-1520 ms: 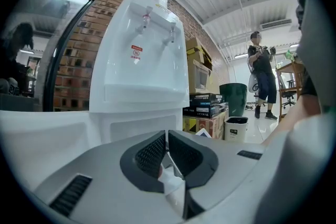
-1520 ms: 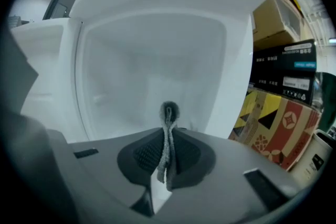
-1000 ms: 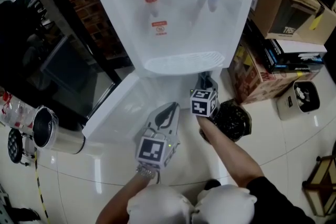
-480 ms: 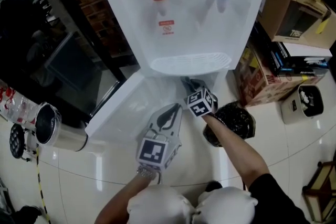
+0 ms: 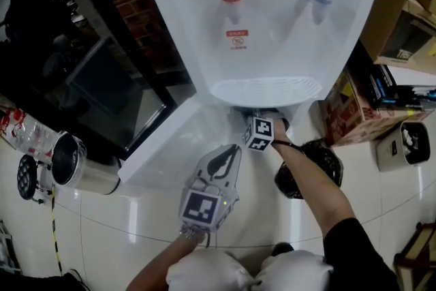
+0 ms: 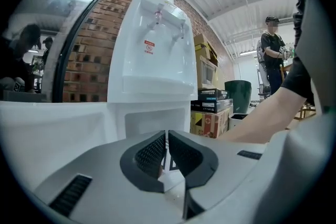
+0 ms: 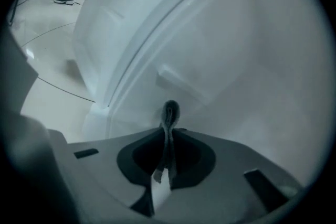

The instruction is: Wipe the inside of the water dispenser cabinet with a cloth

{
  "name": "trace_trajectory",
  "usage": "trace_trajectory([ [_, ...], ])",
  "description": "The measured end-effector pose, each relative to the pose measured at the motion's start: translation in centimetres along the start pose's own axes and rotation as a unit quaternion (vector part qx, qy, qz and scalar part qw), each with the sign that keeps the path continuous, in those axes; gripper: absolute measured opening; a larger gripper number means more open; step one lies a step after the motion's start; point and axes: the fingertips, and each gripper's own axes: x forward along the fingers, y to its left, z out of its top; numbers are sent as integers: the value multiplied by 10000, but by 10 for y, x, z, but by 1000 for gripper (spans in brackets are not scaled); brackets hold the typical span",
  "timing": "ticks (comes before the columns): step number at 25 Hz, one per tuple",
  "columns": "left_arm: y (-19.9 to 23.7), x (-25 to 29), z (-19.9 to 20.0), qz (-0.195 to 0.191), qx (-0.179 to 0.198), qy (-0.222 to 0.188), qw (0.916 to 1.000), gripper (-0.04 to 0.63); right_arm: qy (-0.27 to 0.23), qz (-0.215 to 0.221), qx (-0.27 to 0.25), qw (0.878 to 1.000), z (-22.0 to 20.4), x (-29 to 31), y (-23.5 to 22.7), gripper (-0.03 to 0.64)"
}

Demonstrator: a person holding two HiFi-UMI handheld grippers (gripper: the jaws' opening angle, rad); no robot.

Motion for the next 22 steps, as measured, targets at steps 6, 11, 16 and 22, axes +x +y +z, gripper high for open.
trace_trajectory([
  [6,0,5,-4,-15,-49,37,10000,21,-65,709,-53,9974,-7,6,12,20],
  [11,0,6,-2,10,-109,-53,9999,21,-33,1469,-349,9885,-12,-11,59,20],
  [16,-3,9,1,-13,-106,-115,9999,21,-331,1893,-570,9797,9,-49,83,21],
  [22,-2,9,3,13,-90,-120,9999,20,-674,1537,-266,9855,24,-60,45,21],
])
